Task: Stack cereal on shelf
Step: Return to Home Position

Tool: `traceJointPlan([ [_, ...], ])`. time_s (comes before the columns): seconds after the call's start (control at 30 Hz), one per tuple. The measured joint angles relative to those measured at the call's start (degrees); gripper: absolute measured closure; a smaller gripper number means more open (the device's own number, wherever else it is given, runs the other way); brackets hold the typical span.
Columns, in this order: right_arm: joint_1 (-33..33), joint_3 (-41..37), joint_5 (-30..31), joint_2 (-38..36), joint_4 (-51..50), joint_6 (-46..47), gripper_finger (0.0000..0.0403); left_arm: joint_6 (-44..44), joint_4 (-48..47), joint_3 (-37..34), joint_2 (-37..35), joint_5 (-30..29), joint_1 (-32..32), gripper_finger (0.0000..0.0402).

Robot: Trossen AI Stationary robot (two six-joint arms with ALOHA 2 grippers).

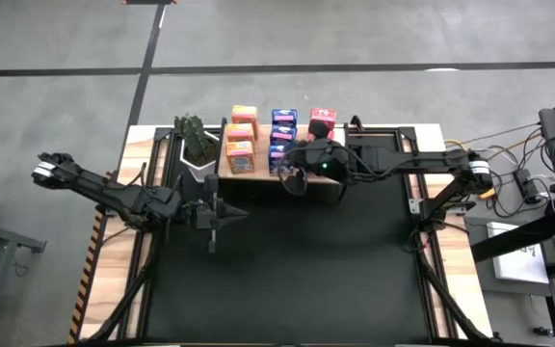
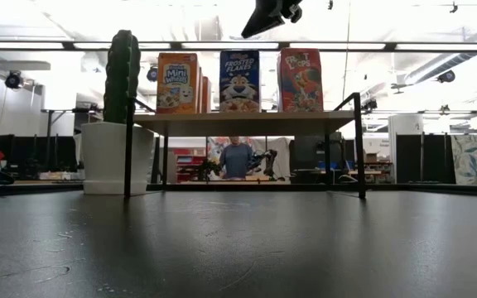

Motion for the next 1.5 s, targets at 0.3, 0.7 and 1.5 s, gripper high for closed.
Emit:
traceJointPlan([
  [0.3,-2.0,0.8,0.0,-3.4,-4.2,0.7,0.0394,0.0,0.0,0.0,0.0,0.0,0.0,0.0402],
  [0.7,-8.8,0.2,-0.4,-7.7,-13.4,7.8,0.0394,0.0,0.0,0.0,0.0,0.0,0.0,0.0402],
  [1.5,-5.8,-37.8,-25.3,-32.7,24.9,2.9,0.0394,-1.7,-4.2,-7.9,-16.1,0.2,0.0,0.0402],
])
